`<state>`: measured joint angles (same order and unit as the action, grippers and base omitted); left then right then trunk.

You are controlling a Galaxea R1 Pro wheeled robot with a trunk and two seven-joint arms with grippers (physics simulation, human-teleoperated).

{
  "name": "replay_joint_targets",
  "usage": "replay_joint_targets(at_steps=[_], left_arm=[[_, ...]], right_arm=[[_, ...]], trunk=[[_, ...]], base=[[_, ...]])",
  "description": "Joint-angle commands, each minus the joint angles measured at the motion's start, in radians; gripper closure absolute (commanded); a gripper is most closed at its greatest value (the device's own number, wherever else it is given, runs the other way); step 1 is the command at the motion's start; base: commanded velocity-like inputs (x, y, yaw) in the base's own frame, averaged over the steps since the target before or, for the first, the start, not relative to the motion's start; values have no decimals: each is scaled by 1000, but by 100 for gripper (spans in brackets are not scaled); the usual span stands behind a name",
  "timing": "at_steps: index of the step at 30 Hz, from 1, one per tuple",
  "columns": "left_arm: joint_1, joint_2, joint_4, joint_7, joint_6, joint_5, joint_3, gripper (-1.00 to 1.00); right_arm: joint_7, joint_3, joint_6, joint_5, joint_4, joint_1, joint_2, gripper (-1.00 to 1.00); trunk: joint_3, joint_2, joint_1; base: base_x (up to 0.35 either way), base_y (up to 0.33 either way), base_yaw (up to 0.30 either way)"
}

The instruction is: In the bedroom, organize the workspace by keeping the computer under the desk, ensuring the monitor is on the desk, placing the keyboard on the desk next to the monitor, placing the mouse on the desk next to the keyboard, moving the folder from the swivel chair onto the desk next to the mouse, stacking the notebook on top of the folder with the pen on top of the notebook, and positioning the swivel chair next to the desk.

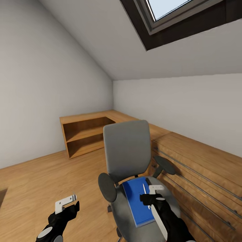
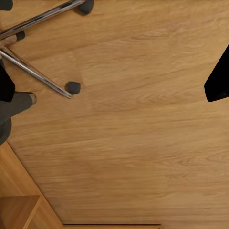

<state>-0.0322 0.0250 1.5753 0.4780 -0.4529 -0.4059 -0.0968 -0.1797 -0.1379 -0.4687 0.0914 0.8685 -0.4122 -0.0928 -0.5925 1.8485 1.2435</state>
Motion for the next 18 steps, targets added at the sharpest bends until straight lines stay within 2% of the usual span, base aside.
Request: replay_joint_targets(at_steps=[1, 6, 14, 18], left_arm=[[1, 1, 2, 10, -1, -10, -2, -100], [1, 1, 2, 10, -1, -10, -2, -100], [0, 1, 2, 10, -1, -10, -3, -100], [1, 1, 2, 10, -1, -10, -3, -100]], right_arm=[[-9, -3, -4, 10, 1, 0, 3, -100], [-8, -3, -4, 11, 1, 0, 12, -100], [-7, -3, -2, 10, 1, 0, 15, -100], [-7, -3, -2, 10, 1, 0, 15, -100]], trunk=[[-4, 7, 4], [-20, 42, 23], [-20, 42, 23], [-32, 70, 38]], base=[[0, 0, 0], [0, 0, 0], [0, 0, 0], [0, 0, 0]])
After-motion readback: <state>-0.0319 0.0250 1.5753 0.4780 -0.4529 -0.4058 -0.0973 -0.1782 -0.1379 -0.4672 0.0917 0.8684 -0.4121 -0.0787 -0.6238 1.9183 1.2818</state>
